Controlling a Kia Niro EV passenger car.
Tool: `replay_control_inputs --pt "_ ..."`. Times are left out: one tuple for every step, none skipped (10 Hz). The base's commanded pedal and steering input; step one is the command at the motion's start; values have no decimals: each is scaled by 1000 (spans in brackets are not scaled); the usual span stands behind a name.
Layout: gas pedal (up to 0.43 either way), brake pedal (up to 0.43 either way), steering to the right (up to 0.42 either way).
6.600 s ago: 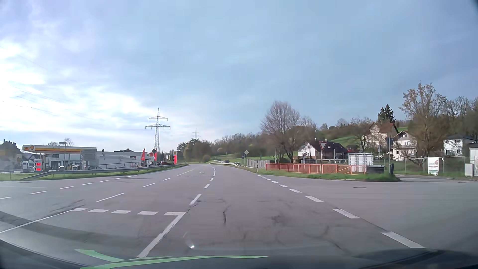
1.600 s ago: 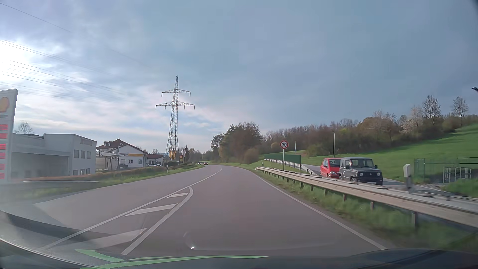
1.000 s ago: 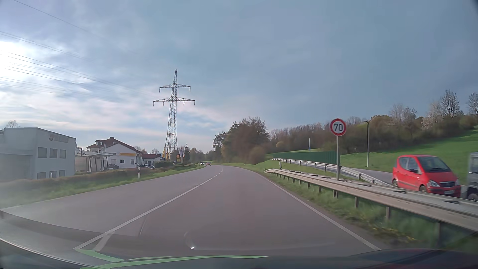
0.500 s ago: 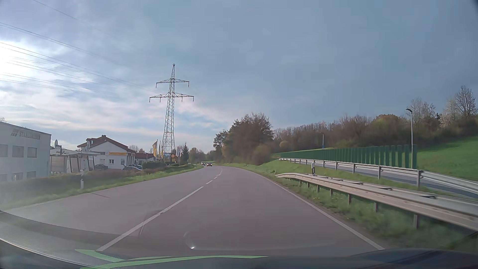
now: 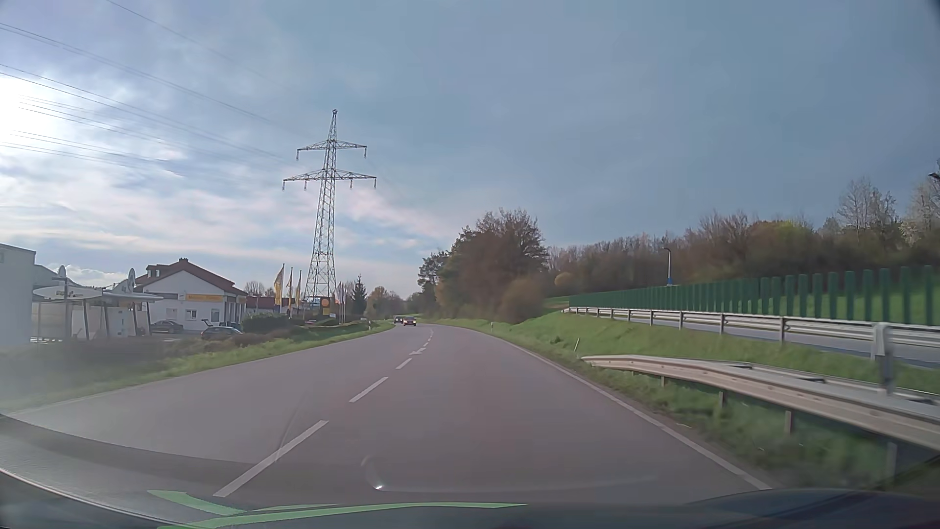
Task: Follow the waypoints while adhering to traffic rules and regulations
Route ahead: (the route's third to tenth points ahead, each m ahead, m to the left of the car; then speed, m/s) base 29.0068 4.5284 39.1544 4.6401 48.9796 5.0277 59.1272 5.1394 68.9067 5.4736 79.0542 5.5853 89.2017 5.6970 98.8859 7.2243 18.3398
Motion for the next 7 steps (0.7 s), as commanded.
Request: replay_control_inputs --pt "138 0 0" --pt "138 0 0" --pt "138 0 0" --pt "138 0 0" --pt "138 0 0" --pt "138 0 0" --pt "138 0 0"
